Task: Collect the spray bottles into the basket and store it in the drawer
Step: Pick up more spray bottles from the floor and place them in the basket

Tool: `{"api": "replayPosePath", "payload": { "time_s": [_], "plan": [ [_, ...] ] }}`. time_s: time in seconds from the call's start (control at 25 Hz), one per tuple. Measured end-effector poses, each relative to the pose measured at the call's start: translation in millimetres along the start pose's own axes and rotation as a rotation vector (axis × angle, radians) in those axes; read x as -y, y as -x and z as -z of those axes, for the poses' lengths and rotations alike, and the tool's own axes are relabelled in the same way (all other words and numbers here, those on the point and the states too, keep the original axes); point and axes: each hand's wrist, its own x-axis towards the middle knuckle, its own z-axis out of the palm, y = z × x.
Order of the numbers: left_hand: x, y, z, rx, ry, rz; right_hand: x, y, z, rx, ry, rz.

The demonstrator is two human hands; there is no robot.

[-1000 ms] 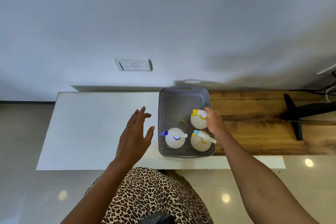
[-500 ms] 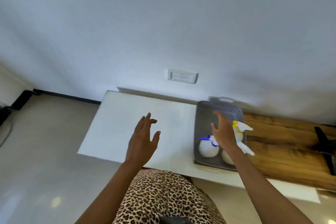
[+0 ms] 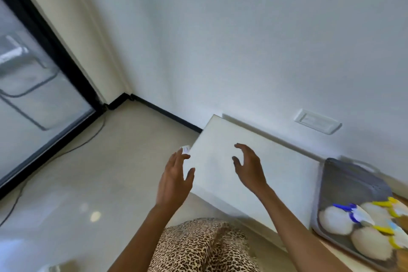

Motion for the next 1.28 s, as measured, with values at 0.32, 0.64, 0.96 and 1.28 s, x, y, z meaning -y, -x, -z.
{"api": "replayPosePath", "payload": {
  "time_s": [0.32, 0.64, 0.96, 1.28],
  "plan": [
    [84.9, -55.3, 38.1, -0.043, -0.016, 0.196, 60.4, -82.8, -98.0, 0.211, -0.044, 0.004],
    [197.2, -184.1, 19.9, 0.165, -0.059, 0.336, 65.4, -202.3, -229.1, 0.373, -0.078, -0.272],
    [351.1, -263.8, -106.1, 0.462, -0.069, 0.485, -30.5, -284.1, -415.7, 0.507, -0.003, -0.725],
    [572.4, -262.9, -290.4, 0.643, -0.137, 0.482, -208.1, -338.1, -624.4, 0.324, 0.135, -0.998]
  ]
}}
